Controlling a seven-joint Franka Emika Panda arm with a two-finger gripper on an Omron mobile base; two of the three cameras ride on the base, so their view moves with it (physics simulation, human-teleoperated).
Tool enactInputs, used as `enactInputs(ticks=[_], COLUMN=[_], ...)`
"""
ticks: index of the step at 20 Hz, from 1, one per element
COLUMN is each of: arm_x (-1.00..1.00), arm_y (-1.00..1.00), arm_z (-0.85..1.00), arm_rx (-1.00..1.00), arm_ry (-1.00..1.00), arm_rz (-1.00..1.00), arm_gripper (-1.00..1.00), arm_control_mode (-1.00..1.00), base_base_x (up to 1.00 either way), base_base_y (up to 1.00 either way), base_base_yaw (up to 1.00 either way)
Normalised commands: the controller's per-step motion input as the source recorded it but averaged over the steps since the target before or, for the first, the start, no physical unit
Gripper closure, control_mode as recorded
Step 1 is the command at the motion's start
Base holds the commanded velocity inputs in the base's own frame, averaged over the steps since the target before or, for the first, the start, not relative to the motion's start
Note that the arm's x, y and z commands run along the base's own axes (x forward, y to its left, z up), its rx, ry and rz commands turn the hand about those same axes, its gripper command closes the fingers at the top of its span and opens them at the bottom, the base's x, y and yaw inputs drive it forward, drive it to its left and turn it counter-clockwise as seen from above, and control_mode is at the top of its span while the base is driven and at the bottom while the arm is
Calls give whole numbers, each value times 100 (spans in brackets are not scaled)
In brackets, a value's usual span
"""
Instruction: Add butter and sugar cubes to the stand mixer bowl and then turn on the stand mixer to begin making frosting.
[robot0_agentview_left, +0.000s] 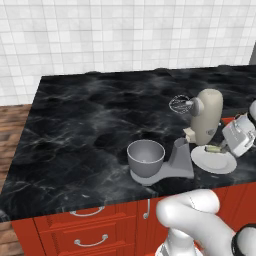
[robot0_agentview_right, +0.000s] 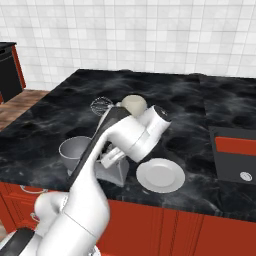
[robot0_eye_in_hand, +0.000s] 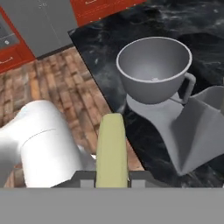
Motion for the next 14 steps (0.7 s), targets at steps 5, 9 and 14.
enactInputs(ticks=[5, 9, 14], arm_x=[1, 15, 31], arm_y=[99, 95, 83], arm_z=[25, 11, 6], arm_rx=[-14, -16, -17], arm_ry=[0, 0, 2], arm_rz=[0, -2, -4], arm_gripper=[100, 100, 100], arm_control_mode=[-100, -100, -100], base_base_x=[0, 0, 0], base_base_y=[0, 0, 0], base_base_yaw=[0, 0, 0])
